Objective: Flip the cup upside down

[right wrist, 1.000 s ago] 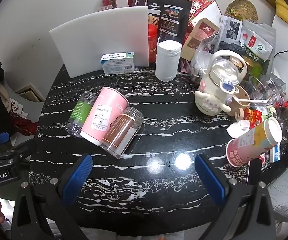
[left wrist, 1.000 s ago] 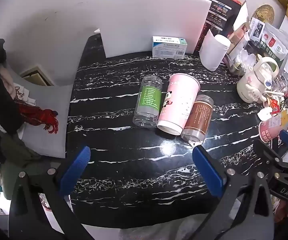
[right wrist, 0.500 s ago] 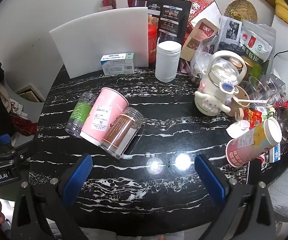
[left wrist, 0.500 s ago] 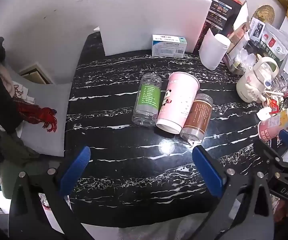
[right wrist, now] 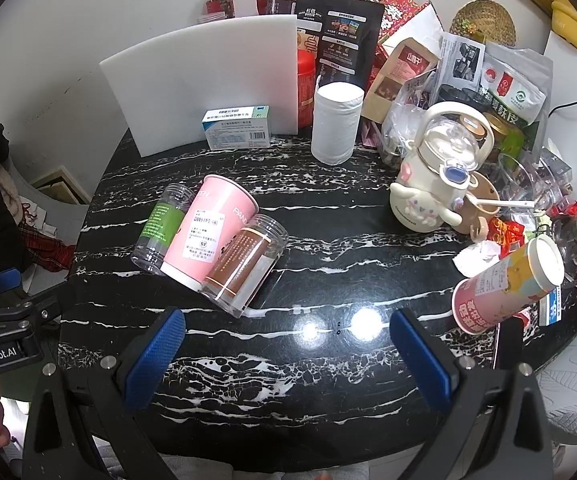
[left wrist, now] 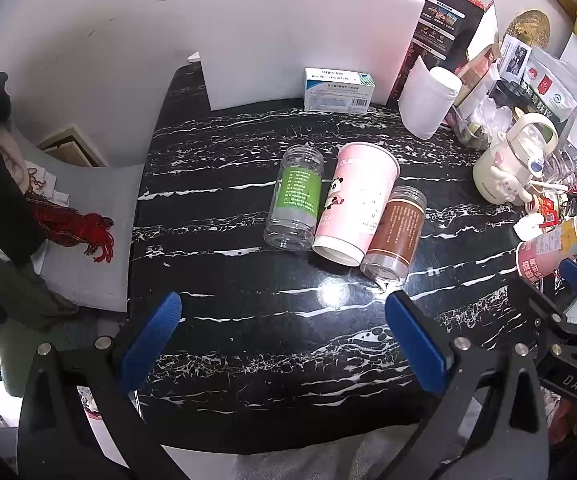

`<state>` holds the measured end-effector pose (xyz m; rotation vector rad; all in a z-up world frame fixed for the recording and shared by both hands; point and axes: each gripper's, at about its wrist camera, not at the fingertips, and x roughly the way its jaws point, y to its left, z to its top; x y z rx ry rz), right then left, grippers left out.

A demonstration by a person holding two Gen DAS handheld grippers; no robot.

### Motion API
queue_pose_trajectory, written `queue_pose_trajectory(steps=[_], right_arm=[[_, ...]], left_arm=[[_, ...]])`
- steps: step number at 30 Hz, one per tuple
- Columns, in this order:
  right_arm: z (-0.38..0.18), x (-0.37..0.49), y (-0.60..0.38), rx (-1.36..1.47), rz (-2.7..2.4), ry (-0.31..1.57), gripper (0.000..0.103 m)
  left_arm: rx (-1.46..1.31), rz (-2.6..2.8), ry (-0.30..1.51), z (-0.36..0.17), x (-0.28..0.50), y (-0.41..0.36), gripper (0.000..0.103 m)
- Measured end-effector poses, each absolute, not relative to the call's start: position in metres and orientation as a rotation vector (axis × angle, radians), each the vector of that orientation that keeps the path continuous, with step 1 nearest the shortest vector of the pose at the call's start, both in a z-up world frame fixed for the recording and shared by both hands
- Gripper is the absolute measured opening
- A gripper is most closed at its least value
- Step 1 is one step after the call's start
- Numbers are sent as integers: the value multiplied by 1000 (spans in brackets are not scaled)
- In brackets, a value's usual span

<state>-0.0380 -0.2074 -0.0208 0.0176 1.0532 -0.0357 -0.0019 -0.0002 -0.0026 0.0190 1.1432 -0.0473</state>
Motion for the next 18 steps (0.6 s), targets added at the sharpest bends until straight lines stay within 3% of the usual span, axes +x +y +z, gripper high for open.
queue_pose_trajectory(steps=[18], right_arm=[[-23,-36,-206,16,-35,1055,102]], left_arm=[[8,-40,1158,-9,1,4,102]])
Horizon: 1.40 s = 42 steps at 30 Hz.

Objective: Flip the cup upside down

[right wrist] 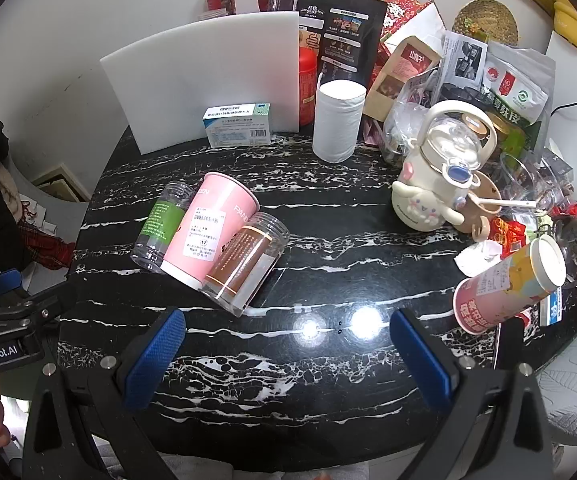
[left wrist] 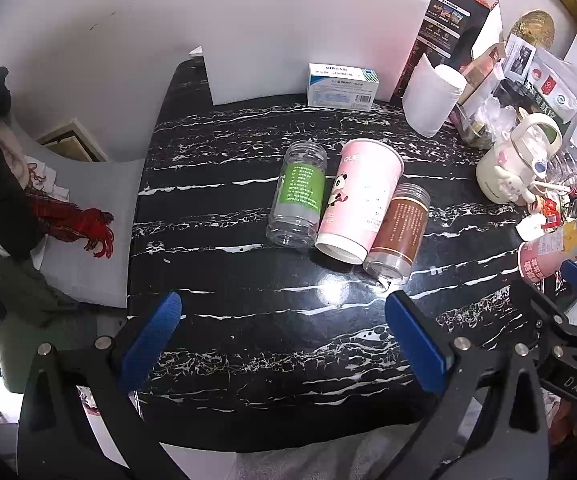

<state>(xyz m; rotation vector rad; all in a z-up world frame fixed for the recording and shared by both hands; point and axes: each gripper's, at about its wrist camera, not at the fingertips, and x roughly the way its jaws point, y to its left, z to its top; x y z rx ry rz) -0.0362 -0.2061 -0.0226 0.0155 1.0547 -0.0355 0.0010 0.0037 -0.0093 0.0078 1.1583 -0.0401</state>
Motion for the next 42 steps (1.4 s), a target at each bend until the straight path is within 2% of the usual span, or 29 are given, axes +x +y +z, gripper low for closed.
queue_pose_trajectory(steps=[23,42], right_arm=[[-34,-29,-203,15,-32,1079,102],[-64,11,-192,80,-65,1156,102]], left_arm=[[11,-36,1171,-16,8,6,102],[64,-88,1227,-48,60,15,102]])
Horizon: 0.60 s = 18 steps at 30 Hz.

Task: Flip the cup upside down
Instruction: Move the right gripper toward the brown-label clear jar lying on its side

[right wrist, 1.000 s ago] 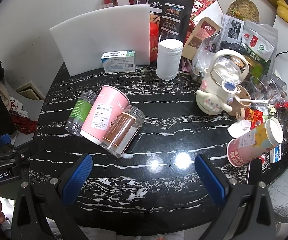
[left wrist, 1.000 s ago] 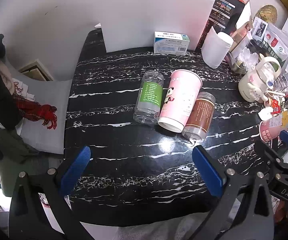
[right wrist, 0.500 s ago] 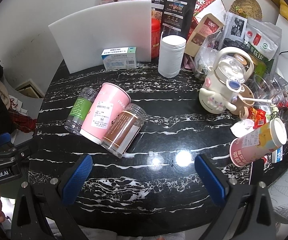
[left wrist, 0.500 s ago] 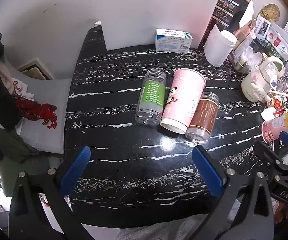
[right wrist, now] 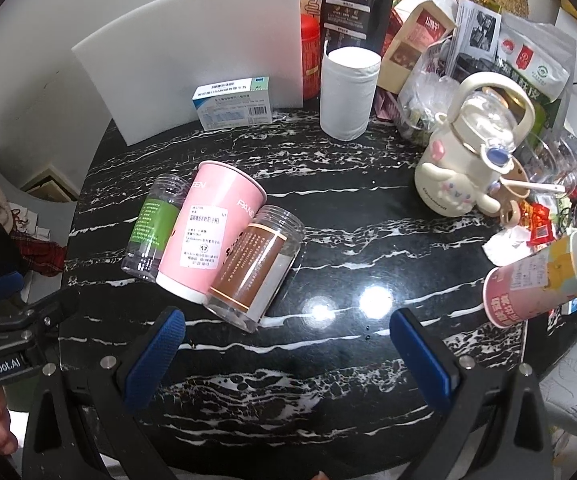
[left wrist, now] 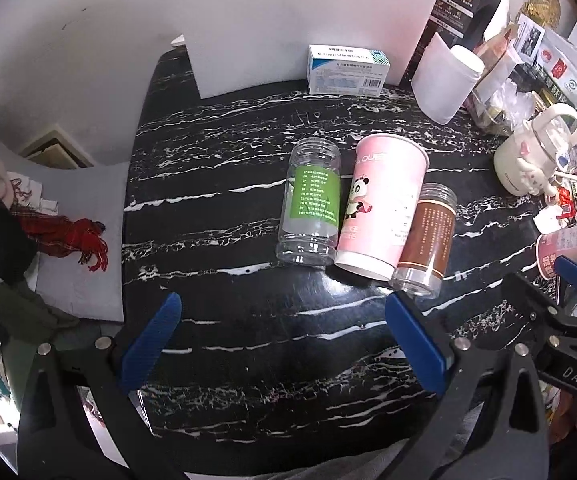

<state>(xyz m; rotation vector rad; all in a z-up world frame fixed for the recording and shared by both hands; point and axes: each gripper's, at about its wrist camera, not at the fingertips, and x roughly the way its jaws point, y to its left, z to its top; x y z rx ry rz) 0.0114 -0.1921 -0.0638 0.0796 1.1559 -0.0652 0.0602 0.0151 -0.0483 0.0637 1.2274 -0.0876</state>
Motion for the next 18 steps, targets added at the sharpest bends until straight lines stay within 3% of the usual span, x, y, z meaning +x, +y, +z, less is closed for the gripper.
queue_pose_trajectory(steps=[18], right_arm=[[-129,72,-181,153,-139,1230,101]], left_arm=[[107,-76,1292,-95,114,33,102]])
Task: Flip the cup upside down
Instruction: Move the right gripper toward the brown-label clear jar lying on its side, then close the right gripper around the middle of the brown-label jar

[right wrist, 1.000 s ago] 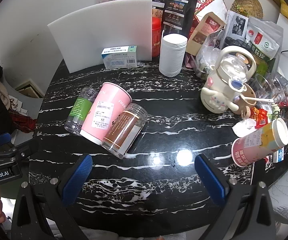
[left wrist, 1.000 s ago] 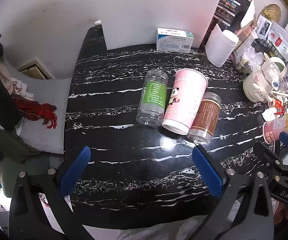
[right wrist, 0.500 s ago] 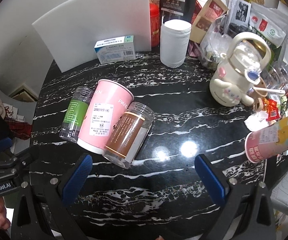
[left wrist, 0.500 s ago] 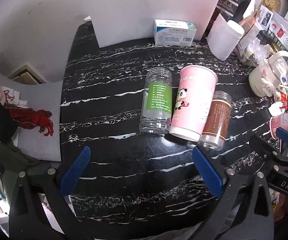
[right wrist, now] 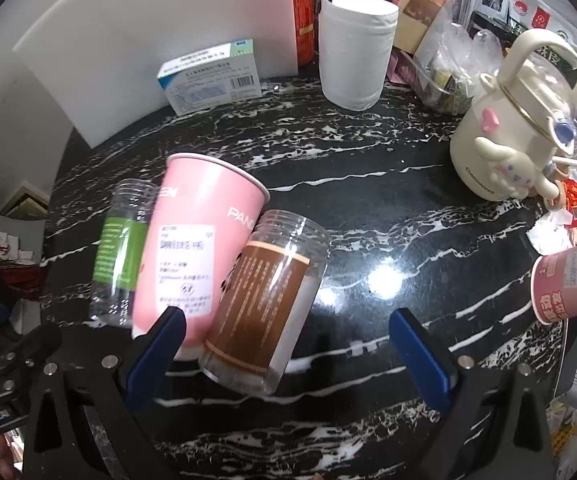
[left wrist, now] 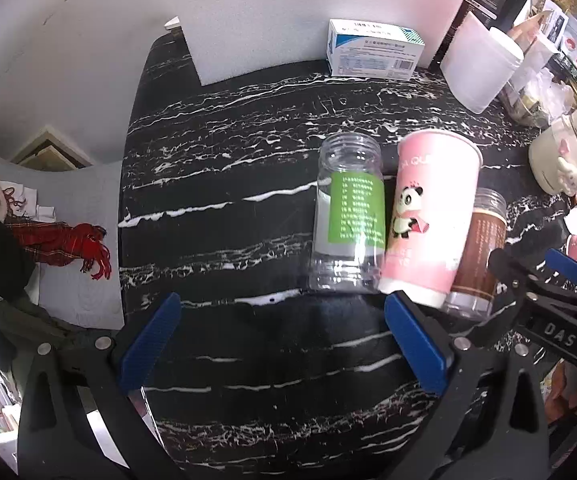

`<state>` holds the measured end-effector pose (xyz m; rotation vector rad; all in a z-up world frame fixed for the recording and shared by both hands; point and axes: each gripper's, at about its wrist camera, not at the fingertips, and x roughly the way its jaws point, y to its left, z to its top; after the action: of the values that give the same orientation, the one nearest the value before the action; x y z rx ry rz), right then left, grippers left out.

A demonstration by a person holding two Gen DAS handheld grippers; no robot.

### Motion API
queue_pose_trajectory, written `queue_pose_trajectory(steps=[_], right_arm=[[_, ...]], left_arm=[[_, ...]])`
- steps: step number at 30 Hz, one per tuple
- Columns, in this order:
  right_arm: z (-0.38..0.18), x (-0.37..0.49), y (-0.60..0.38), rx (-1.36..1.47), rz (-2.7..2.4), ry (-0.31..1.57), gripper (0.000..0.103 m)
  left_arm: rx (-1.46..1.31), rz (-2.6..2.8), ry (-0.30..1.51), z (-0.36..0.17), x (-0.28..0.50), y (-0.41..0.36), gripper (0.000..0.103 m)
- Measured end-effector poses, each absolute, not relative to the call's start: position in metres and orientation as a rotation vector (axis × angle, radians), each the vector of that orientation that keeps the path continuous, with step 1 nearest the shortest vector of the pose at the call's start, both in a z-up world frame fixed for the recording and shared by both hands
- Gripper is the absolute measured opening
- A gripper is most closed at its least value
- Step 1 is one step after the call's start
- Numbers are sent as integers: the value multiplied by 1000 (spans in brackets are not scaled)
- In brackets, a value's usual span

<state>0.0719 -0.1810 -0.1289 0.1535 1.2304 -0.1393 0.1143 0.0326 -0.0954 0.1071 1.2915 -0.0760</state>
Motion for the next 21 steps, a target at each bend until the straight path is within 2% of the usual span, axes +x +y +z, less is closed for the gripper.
queue_pose_trajectory(steps=[8,17,19,21], right_arm=[[-147,85,-182,163,-150,1268,97],[-168,92,-182,211,-103,1316,86],[-172,94,-181,224,-83,1325,82],[-175,96,-179,233,-63,1337,70]], left_arm=[[105,-87,1306,-104,128,26,102],[106,-85,1313,-108,129,24,102],[106,-84,1312,-107,129,23,102],[111,-84,1310,-106,128,22,102]])
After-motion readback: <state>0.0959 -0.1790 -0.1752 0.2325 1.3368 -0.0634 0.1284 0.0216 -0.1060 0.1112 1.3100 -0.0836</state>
